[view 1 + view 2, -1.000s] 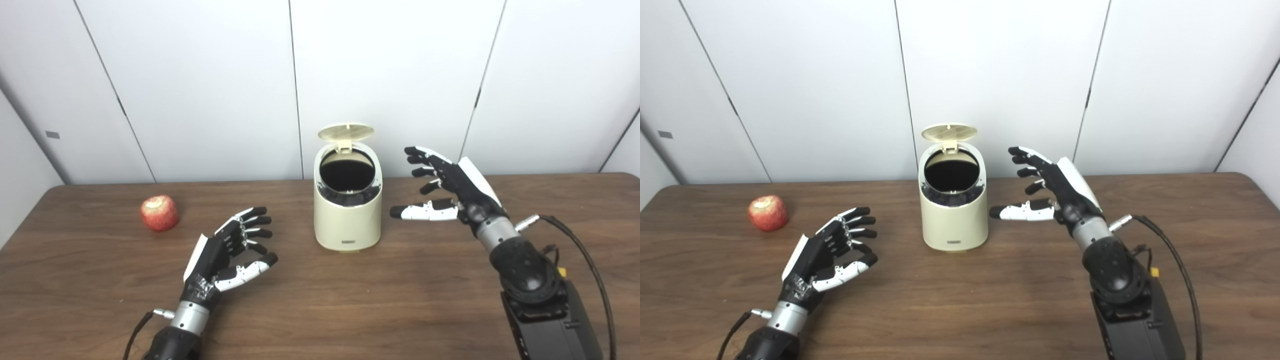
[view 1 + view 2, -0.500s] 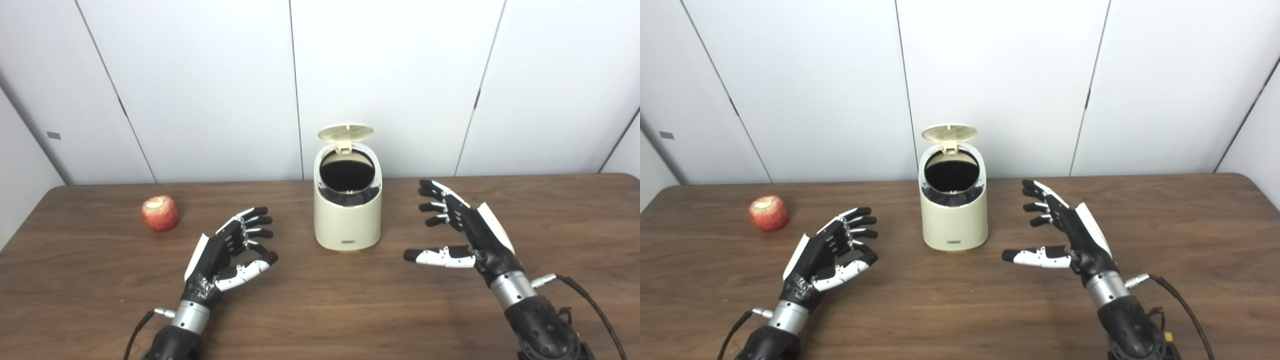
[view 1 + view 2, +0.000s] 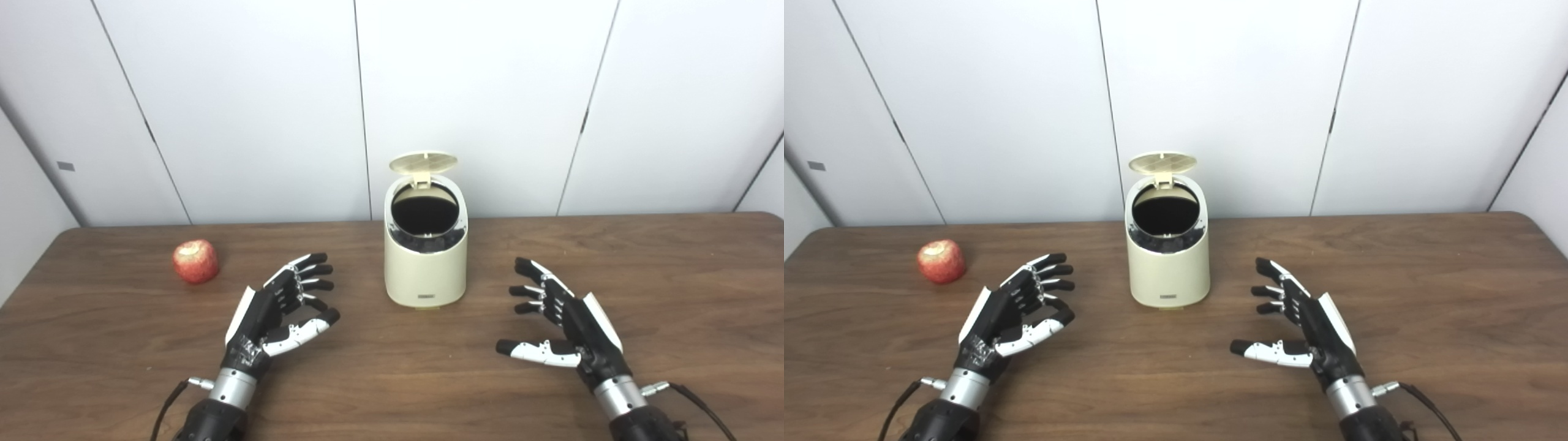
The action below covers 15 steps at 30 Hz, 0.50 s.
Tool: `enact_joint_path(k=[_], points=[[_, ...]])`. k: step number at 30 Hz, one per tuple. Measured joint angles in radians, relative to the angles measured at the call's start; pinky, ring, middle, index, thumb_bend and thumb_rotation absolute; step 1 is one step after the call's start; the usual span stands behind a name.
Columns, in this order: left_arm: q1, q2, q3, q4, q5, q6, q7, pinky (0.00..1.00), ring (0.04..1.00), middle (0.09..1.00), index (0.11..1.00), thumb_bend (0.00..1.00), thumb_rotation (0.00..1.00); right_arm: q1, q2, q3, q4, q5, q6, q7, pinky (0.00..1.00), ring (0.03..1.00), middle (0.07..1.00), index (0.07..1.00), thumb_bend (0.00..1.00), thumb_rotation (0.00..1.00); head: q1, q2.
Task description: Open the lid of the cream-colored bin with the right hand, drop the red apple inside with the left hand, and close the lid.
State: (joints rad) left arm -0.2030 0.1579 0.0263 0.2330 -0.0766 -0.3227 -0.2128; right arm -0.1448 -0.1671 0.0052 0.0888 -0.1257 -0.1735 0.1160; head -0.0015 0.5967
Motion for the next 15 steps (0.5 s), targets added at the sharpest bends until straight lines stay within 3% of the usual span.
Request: enact_joint_path(k=[5,12,15], points=[[0.003,0.002,0.001,-0.003,0.0,0.001,0.001,0.55,0.705,0.781,0.834,0.68,0.16,-0.021,0.002,-0.009,0.045,0.029,-0.081,-0.002,0.68,0.789,0.892,0.892,0.73,0.16,0.012,0.0],[0.007,0.006,0.002,-0.005,0.0,0.001,0.001,0.55,0.7,0.777,0.828,0.68,0.15,-0.036,0.007,-0.017,0.073,0.057,-0.13,-0.002,0.67,0.789,0.891,0.893,0.72,0.14,0.012,0.002],[0.006,0.006,0.002,-0.005,0.002,0.001,0.004,0.56,0.696,0.774,0.823,0.69,0.16,-0.046,0.006,-0.022,0.088,0.059,-0.15,-0.002,0.66,0.784,0.889,0.89,0.73,0.14,0.049,-0.011]])
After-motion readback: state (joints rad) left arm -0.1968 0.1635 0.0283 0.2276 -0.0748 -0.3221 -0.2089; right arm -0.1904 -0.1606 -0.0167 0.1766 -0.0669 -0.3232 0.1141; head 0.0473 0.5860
